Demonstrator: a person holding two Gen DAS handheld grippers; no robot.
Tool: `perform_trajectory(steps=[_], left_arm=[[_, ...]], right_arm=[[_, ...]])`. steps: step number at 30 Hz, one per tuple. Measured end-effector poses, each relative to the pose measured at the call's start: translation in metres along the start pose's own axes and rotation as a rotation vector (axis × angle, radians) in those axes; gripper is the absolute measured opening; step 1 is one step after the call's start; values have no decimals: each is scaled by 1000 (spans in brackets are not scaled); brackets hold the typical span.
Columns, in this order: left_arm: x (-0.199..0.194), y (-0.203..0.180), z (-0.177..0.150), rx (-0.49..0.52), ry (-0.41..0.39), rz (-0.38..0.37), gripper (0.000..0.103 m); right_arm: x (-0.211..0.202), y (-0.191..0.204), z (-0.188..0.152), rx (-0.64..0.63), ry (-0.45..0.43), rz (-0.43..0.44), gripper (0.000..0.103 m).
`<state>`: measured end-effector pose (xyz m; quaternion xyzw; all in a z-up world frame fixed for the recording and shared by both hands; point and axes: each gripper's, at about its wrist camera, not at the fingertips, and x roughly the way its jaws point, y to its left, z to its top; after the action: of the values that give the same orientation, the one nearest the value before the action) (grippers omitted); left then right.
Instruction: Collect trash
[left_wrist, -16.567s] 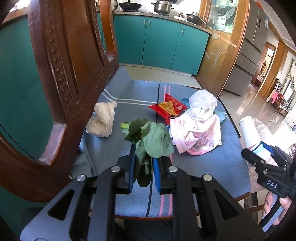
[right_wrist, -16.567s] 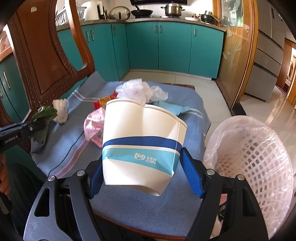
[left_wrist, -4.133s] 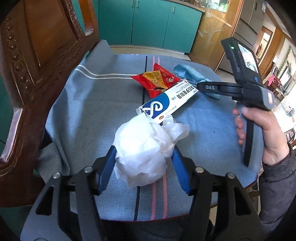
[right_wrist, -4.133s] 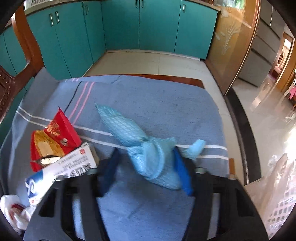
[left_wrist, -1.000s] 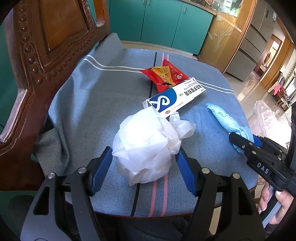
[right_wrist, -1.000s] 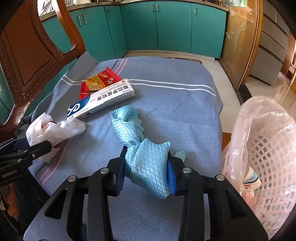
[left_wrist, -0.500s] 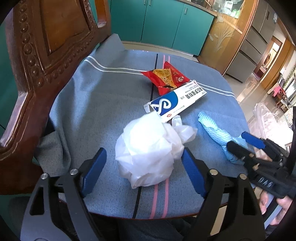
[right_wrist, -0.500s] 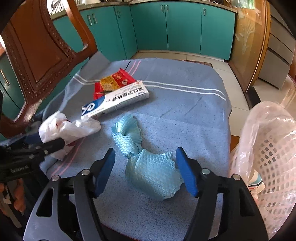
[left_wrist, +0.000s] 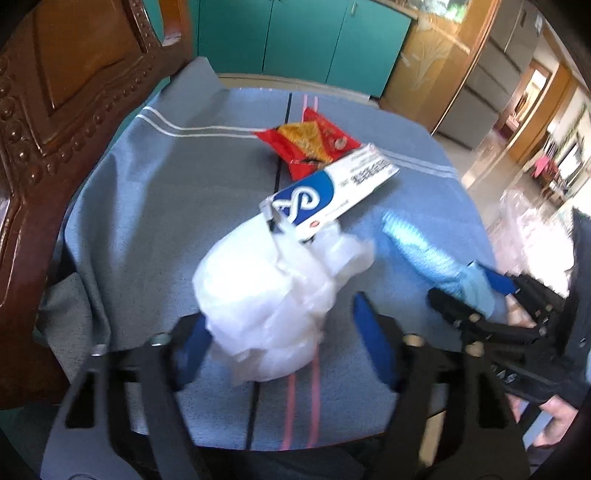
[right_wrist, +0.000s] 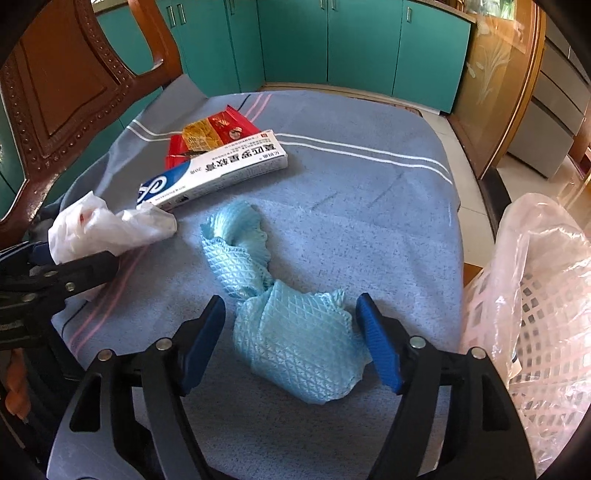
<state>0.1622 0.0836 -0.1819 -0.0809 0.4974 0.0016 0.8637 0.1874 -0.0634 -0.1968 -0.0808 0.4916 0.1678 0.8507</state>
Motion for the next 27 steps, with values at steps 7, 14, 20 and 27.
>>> perform_trajectory(steps=[7, 14, 20, 27], left_arm=[[1, 10, -4, -23, -3, -2, 45], [-4, 12, -6, -32, -15, 1, 39], [-19, 10, -6, -26, -57, 15, 38], [-37, 6, -4, -17, -108, 40, 38]], right_arm=[[1, 9, -4, -44, -3, -21, 75], [-3, 19, -5, -80, -19, 1, 40], [-6, 21, -6, -76, -26, 33, 34], [-14, 18, -6, -67, -49, 31, 34]])
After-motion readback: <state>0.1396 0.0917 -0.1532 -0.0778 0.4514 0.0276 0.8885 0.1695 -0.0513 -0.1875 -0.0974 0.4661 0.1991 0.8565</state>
